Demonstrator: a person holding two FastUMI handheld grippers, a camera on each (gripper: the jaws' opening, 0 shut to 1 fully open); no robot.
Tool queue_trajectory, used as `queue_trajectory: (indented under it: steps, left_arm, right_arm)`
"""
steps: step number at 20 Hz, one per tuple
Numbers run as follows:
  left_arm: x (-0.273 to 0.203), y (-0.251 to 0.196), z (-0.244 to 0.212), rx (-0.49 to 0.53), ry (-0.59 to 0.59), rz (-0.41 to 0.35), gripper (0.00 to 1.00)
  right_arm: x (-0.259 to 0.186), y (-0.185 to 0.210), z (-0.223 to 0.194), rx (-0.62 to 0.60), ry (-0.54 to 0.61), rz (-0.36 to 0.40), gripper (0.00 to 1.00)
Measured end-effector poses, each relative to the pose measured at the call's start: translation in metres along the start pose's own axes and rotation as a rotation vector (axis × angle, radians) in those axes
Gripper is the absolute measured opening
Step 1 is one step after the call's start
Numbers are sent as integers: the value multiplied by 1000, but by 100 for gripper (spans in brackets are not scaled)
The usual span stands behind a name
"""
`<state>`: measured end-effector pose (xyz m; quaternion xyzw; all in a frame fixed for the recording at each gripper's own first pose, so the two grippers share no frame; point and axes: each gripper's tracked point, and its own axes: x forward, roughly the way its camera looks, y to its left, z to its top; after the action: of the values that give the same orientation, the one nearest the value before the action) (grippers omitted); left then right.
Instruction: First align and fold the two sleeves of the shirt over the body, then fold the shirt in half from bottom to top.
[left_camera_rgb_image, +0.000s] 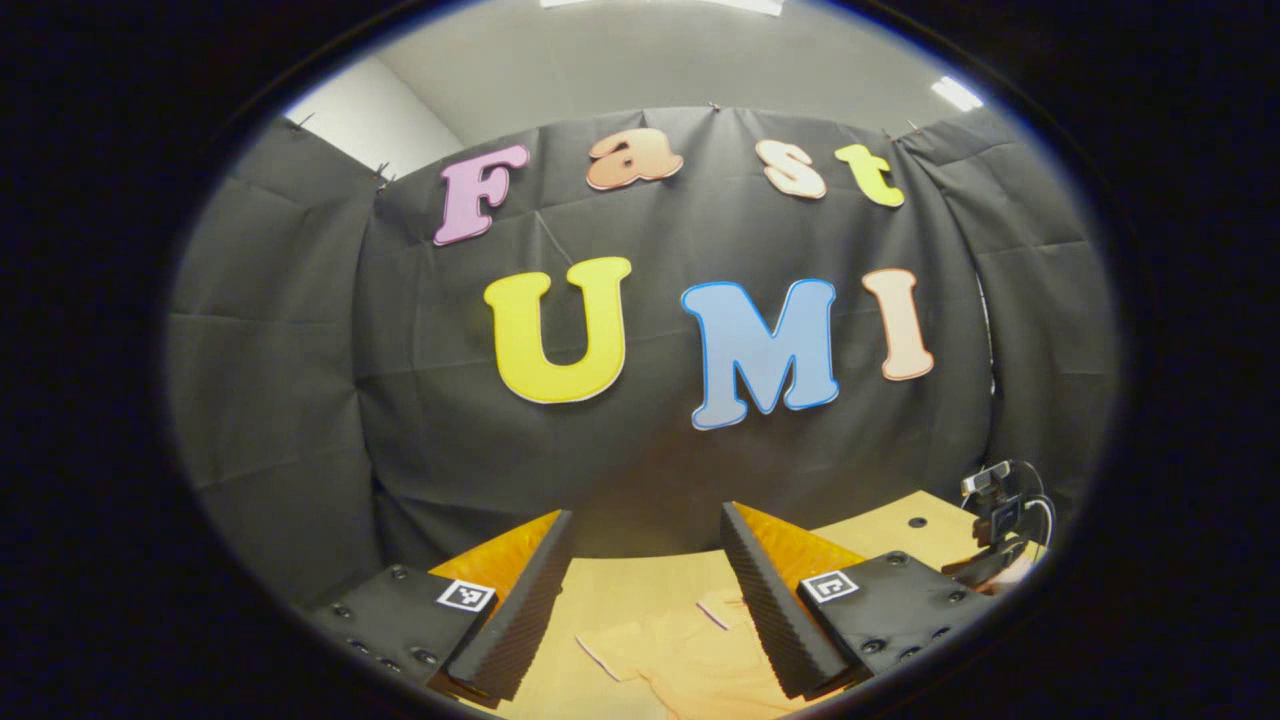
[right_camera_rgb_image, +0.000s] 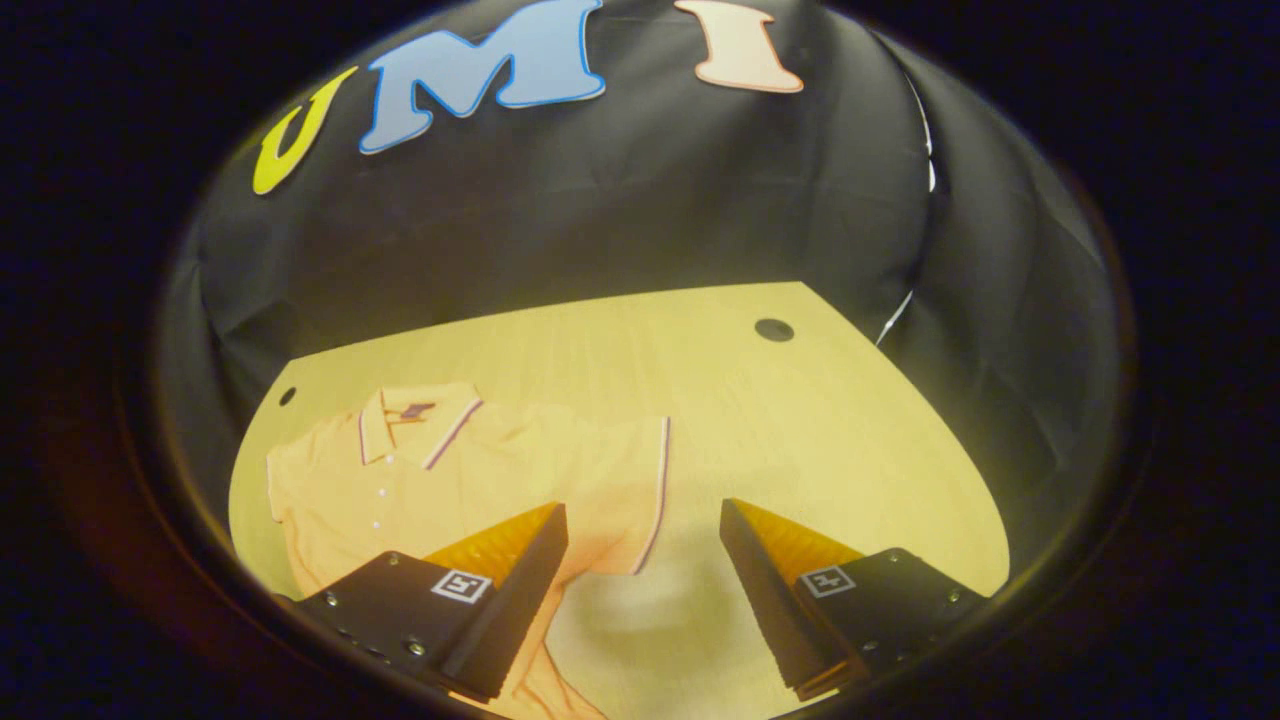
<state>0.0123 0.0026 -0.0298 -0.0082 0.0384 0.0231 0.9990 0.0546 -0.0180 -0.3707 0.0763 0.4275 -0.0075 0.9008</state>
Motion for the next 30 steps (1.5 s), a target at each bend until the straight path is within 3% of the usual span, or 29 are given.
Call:
queue_trajectory:
  steps: [2,4,5,6,9,11,19,21,22,23,24,26,27,30]
  left_arm:
    - [0,7,-6,-9,18,23,95]
    - [-1,14,-13,-21,34,40,95]
    - [-2,15,-17,-26,41,47,100]
    - [-2,17,-18,-31,48,52,95]
    - [-3,23,-25,-36,65,69,95]
    - [-5,24,-28,-35,70,79,100]
    - [1,23,-31,-37,72,81,100]
    - [2,18,-32,-39,71,75,100]
    - [3,16,-31,-38,72,74,100]
    - [5,16,-32,-36,72,73,100]
    - [4,16,-32,-36,72,73,100]
    - [2,18,-34,-38,71,75,100]
    - [1,18,-35,-39,72,77,100]
    - [0,21,-38,-44,81,82,100]
  right_arm:
    - [13,-4,-6,2,31,-8,96]
    - [26,-5,-12,15,67,-6,96]
    - [31,-6,-17,22,91,-7,96]
    - [36,-5,-20,27,109,-7,96]
    - [50,-1,-30,38,146,-6,96]
    - [55,-2,-36,36,168,-18,96]
    - [59,3,-38,-1,181,-28,95]
    - [61,7,-37,1,195,-9,69]
    - [60,9,-37,0,205,0,44]
    - [60,10,-38,4,223,2,32]
    - [59,11,-37,3,241,7,23]
    - [60,9,-36,1,253,4,23]
    - [59,12,-33,13,261,-2,0]
    - [61,14,-31,23,263,6,0]
